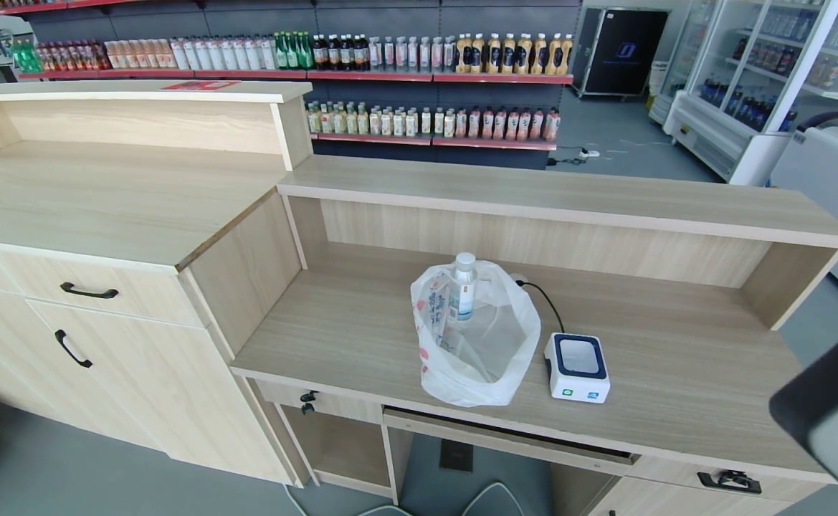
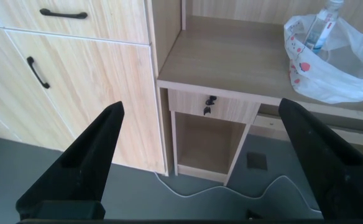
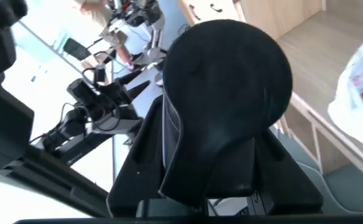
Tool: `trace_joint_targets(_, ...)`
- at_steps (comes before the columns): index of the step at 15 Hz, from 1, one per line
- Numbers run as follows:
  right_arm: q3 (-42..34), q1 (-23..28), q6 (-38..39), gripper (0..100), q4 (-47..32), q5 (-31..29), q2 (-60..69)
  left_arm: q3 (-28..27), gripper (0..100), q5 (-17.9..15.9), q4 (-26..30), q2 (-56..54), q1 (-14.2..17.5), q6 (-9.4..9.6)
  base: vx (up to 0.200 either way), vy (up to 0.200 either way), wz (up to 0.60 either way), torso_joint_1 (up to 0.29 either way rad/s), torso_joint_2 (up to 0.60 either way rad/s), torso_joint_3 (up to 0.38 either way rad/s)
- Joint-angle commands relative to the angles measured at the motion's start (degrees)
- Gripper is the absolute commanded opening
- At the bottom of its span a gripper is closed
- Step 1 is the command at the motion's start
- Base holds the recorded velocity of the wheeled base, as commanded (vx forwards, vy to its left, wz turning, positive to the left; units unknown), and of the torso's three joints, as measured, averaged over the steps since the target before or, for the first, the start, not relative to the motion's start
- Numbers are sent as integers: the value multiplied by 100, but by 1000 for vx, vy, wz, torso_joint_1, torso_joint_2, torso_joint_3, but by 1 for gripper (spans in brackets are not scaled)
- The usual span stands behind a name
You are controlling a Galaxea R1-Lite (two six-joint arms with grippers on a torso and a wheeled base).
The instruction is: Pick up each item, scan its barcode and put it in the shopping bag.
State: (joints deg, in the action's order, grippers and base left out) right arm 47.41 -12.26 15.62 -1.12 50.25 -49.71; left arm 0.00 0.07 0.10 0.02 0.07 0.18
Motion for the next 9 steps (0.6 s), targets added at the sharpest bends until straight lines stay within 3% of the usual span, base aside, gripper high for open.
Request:
trace_joint_targets(1,-118,374,-753,0,68,-833,-592,0,100,1,-1,-2,1,-1,0,0,0,0,0,0)
trace_joint_targets(2,-373,787,-1913,0,288,-1632,-1128,0,100,1,-1,-2,1,-1,0,0,0,0,0,0)
trace_joint_targets(4,-997,1666,-3943,0,1598,-2538,-1990,0,100,1,-1,-2,1,-1,0,0,0,0,0,0)
trace_joint_targets(6,-1717,2272,-5121,0,3760,-2634,-2825,0,100,1,-1,-2,1,-1,0,0,0,0,0,0)
trace_joint_targets(9,-2113,2343,-6185,0,5588,-2608,-3642,0,100,1,-1,-2,1,-1,0,0,0,0,0,0)
